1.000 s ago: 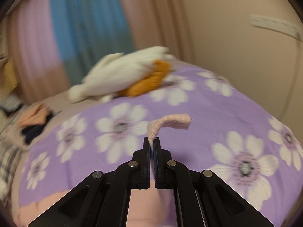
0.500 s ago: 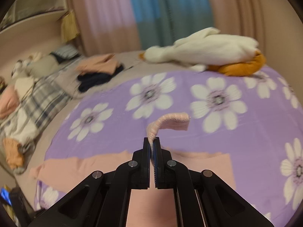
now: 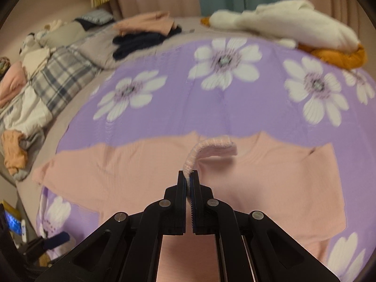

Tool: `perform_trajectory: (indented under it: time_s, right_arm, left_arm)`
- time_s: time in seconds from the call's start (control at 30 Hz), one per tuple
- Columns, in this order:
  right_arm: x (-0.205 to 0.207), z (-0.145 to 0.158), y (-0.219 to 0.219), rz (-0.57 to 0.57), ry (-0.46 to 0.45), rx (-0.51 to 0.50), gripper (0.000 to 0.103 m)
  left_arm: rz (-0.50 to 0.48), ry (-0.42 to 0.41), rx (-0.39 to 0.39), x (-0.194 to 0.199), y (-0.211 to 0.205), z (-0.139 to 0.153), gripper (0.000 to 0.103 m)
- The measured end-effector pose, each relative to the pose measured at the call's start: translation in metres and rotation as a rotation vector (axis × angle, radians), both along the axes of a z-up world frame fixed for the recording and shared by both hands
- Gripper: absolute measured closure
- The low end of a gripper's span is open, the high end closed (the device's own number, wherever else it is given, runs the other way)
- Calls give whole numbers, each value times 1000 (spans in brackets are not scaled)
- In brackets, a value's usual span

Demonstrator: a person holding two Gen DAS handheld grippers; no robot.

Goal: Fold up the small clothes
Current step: 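Fold the held sleeve across the sweater body with the right tool, release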

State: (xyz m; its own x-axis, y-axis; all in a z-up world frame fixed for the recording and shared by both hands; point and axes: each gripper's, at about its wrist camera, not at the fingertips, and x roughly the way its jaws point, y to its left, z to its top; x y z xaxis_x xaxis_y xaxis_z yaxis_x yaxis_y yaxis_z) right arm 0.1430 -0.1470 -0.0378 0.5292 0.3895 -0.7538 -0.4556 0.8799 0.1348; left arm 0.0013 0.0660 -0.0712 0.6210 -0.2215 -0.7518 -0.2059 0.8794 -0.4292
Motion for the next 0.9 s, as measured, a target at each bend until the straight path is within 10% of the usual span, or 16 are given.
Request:
perform_trajectory:
  time_s: [0.9]
  right_arm:
    - [-3, -63, 13, 7, 194, -44, 99]
  left_arm:
    - [-6, 42, -26, 2, 3, -13, 34]
